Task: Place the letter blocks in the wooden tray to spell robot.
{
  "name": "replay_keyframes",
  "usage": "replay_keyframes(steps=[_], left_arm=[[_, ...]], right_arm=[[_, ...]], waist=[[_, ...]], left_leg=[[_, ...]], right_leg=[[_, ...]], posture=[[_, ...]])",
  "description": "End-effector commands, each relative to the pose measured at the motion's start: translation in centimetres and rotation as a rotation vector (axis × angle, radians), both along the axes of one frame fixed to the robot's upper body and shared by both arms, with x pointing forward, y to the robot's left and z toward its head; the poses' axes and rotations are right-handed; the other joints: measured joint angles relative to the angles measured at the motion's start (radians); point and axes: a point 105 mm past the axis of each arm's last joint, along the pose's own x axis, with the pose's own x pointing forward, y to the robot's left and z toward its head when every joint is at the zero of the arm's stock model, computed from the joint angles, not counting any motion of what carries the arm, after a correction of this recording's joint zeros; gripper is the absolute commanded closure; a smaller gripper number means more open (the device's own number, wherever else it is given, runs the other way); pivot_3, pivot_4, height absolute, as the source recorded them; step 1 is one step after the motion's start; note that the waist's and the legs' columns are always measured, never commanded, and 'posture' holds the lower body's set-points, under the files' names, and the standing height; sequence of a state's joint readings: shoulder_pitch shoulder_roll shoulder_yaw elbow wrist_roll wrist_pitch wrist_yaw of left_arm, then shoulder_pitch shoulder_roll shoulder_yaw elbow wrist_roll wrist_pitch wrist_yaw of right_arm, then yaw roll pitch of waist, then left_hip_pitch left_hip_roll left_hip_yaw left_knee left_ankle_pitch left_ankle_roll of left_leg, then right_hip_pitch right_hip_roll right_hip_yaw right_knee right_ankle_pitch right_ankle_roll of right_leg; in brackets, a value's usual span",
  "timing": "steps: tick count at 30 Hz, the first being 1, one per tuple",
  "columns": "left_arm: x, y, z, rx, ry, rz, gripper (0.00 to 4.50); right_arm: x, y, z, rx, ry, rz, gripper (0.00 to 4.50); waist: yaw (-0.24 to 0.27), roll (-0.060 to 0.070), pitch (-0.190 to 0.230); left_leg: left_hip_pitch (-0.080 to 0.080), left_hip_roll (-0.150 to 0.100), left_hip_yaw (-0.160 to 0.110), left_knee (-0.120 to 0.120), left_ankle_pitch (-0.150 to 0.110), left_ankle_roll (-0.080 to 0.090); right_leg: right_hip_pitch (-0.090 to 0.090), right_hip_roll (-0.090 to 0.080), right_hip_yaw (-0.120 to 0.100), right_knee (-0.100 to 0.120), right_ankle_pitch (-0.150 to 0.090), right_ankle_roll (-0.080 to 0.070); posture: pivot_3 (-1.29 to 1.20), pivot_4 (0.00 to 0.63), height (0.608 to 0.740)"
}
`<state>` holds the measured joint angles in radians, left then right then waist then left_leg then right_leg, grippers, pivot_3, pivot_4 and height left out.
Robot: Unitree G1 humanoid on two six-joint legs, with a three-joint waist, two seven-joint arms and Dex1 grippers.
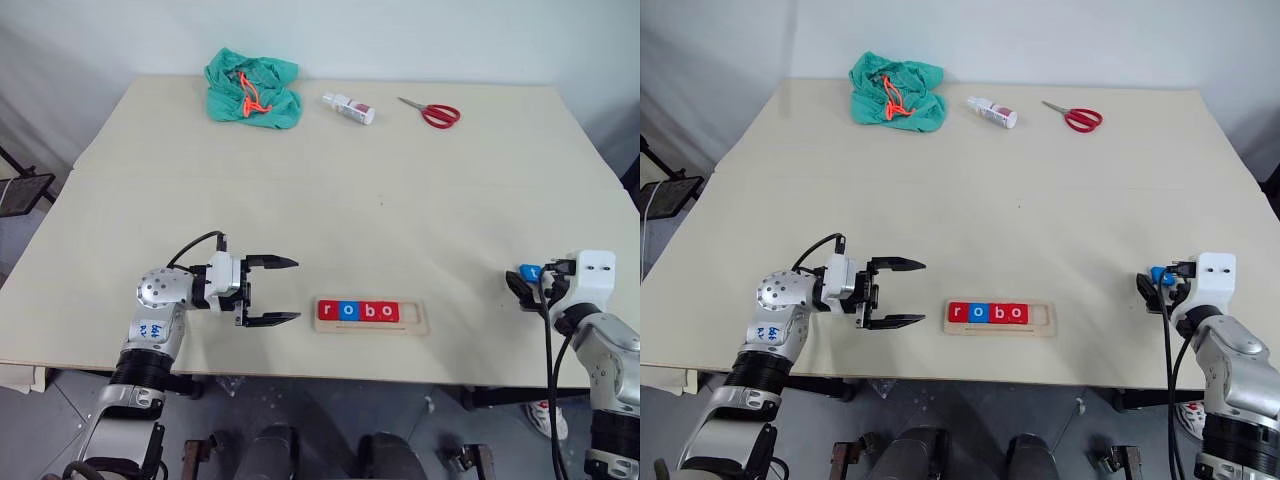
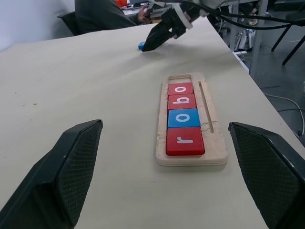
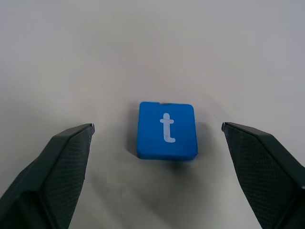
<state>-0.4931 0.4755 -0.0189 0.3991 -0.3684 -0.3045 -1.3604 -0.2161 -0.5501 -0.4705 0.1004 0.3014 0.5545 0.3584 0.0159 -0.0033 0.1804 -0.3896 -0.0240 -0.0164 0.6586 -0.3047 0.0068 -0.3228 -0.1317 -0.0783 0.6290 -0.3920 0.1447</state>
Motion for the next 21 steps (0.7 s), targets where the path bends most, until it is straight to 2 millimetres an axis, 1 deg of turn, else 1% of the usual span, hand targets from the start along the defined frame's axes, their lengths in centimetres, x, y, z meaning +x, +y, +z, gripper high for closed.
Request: replay_keyframes(steps=[1,5,6,7,9,10,14,15,18,21], left_arm=[[-0.3,0.2,0.7,-0.002,-0.036,0.006,0.00],[-0.5,0.5,0.7,0.001,-0.041,0.021,0.00],[-0.5,0.6,0.6,0.001,-0.041,0.024,0.00],[-0.5,0.6,0.6,0.001,-0.040,0.026,0.00],[-0.6,0.7,0.6,0.001,-0.040,0.029,0.00],[-0.6,0.7,0.6,0.001,-0.040,0.030,0.00],[-0.5,0.7,0.5,0.000,-0.042,0.033,0.00],[-0.5,0.7,0.5,0.000,-0.042,0.033,0.00],[-0.5,0.6,0.5,0.000,-0.043,0.032,0.00],[-0.5,0.5,0.4,0.001,-0.038,0.019,0.00]], right_arm=[[0.5,-1.2,0.6,-0.044,-0.007,-0.010,0.02],[0.6,-1.4,0.0,-0.053,0.013,-0.009,0.02],[0.6,-1.2,-0.2,-0.048,0.013,-0.003,0.39],[0.5,-1.1,-0.2,-0.047,0.012,0.006,0.62],[0.5,-0.9,-0.3,-0.046,0.012,0.015,1.23],[0.5,-0.8,-0.3,-0.045,0.009,0.017,1.64],[0.2,-0.3,0.1,-0.046,-0.003,0.024,2.98],[0.0,-0.1,0.3,-0.046,-0.007,0.027,3.03],[-0.6,1.7,1.5,-0.032,-0.050,0.061,3.03],[-2.3,4.9,2.4,0.009,-0.095,0.124,3.03]], waist=[[-0.003,0.000,0.000],[-0.008,0.000,0.000],[-0.009,0.000,0.000],[-0.010,0.000,0.000],[-0.010,0.000,0.000],[-0.010,0.000,0.000],[-0.009,0.000,0.000],[-0.009,0.000,0.000],[-0.013,0.000,0.000],[-0.015,0.000,0.000]], left_leg=[[0.000,0.000,0.000,0.000,0.000,0.000],[0.000,0.001,0.000,0.000,0.000,0.000],[0.000,0.001,0.000,0.000,0.000,0.000],[0.000,0.000,0.000,0.000,0.000,0.000],[0.000,0.000,0.000,0.000,0.000,0.000],[0.000,0.000,0.000,0.000,0.000,0.000],[0.000,0.000,-0.001,0.000,0.000,0.000],[0.000,0.000,-0.001,0.000,0.000,0.000],[0.000,0.001,-0.001,0.000,0.000,0.000],[0.000,0.001,0.000,-0.001,0.000,0.000]], right_leg=[[0.000,0.000,0.000,0.000,0.000,0.000],[0.000,0.000,0.000,0.000,0.000,0.000],[0.000,0.000,0.000,0.000,0.000,0.000],[0.000,0.000,0.000,0.000,0.000,0.000],[0.000,0.000,0.000,0.000,0.000,0.000],[0.000,0.000,0.000,0.000,0.000,0.000],[0.000,0.000,0.000,0.000,0.000,0.000],[0.000,0.000,0.000,0.000,0.000,0.000],[0.000,0.000,0.000,0.000,0.000,0.000],[0.000,0.000,0.000,0.000,0.000,0.000]], posture=[[0.00,0.150,0.740],[0.00,0.150,0.740],[0.00,0.150,0.740],[0.00,0.150,0.740],[0.00,0.150,0.740],[0.00,0.150,0.740],[0.00,0.150,0.740],[0.00,0.150,0.740],[0.00,0.150,0.740],[0.00,0.150,0.740]])
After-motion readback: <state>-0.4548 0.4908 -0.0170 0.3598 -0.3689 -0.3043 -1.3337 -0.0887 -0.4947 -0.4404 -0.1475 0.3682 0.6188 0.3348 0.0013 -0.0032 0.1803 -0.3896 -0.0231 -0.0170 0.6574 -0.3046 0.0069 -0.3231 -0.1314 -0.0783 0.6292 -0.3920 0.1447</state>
